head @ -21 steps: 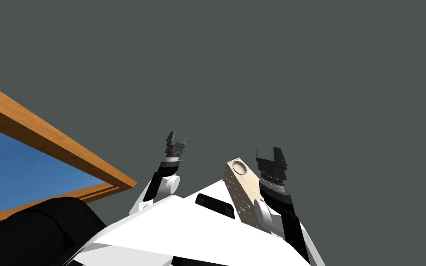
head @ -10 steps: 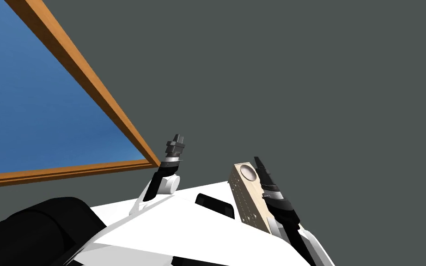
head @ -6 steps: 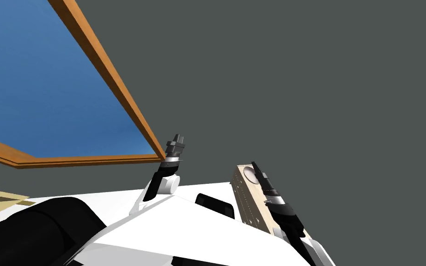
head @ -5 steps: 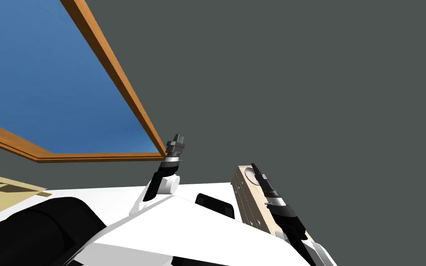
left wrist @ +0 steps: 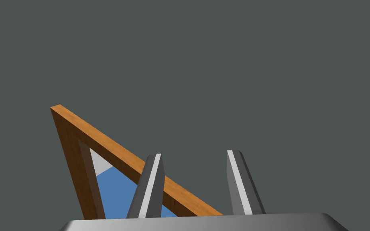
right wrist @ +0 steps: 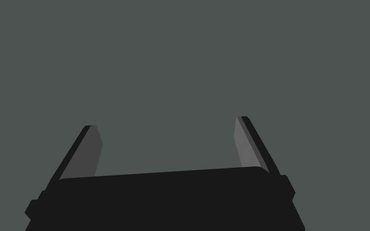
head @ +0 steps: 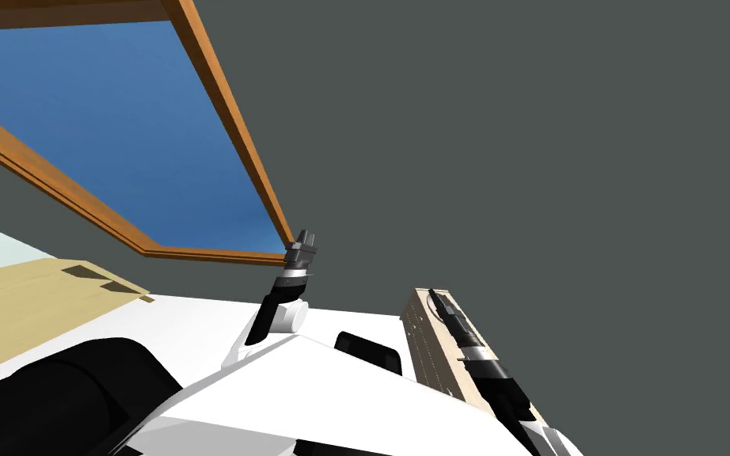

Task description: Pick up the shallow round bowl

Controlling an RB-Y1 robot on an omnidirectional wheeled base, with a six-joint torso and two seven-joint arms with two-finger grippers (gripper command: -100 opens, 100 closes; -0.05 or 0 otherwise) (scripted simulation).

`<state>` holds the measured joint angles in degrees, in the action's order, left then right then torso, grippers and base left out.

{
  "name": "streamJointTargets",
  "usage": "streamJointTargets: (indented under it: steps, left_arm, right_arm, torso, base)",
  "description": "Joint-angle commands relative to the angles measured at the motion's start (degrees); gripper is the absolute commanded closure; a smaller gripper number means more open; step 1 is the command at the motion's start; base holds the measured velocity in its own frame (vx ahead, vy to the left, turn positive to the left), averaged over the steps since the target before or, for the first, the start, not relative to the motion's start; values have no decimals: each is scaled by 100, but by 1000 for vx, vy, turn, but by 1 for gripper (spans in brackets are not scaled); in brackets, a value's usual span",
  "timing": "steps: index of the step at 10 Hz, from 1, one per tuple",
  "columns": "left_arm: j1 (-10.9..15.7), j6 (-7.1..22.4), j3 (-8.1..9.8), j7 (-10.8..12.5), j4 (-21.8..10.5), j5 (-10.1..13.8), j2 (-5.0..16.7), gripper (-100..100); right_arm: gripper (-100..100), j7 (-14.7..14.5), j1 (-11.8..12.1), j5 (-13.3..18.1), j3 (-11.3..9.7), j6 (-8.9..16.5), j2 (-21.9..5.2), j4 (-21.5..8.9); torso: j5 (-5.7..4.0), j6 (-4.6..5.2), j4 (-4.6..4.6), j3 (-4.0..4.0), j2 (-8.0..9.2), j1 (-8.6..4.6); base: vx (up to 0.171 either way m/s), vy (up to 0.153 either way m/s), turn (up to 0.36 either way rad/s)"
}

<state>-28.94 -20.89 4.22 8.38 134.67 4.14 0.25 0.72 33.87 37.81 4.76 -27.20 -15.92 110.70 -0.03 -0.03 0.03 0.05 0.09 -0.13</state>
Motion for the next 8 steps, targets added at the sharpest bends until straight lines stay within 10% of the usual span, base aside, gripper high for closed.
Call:
streamJointTargets:
  steps: [1,8]
  left_arm:
    - [0,0,0,0,0,0,0,0]
    - [-1,0,1,0,0,0,0,0]
  right_arm:
    - [-100,-39,131,286,58,5,-43,-46]
    - [-100,-217,360,1441,337,212,-398,-711]
  torso:
    - [0,0,0,0,0,0]
    - [0,6,0,0,-1,2]
  base:
    - [-35,-15,146]
    - [-27,-6,176]
